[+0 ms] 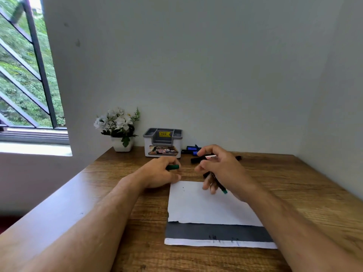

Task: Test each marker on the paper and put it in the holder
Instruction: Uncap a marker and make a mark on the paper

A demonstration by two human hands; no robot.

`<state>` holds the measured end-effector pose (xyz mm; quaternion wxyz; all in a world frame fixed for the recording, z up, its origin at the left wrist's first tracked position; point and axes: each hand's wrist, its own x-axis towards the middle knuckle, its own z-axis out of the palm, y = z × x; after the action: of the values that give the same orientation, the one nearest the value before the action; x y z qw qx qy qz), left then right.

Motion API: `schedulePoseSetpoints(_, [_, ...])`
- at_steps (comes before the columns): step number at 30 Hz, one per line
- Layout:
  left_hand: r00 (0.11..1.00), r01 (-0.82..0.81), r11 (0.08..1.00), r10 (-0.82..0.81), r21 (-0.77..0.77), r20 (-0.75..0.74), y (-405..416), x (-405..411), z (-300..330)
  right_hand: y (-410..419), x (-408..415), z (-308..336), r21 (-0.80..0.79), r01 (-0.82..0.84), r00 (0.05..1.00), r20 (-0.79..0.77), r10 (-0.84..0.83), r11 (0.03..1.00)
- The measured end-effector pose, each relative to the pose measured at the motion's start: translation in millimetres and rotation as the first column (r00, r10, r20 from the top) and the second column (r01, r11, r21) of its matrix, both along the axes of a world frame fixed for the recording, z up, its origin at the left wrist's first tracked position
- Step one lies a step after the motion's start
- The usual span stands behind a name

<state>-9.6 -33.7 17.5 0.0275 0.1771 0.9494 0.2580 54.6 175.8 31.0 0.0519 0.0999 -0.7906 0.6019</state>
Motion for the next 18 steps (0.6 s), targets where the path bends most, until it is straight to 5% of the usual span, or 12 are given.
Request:
schedulePoseSetpoints(4, [0.998,0.021,1.000,-0.021,-0.010,0.051,1,0,0,-13,-1,-3,-0.358,0.000,0.989,0.136,0.053,0.934])
schedulePoseSetpoints(10, [0.995,0.016,1.000,-0.017,0.008,0.101,-3,-3,0,-22,-8,-6,-0.159,0.074,0.997,-0.012,-0.077,0.984])
schedulePoseSetpoints(18, [0.996,-0.034,0.999,0.034,-0.005,0.084,-5,-5,4,-43,-15,-19,-0.049,0.065,0.997,0.032,-0.063,0.997])
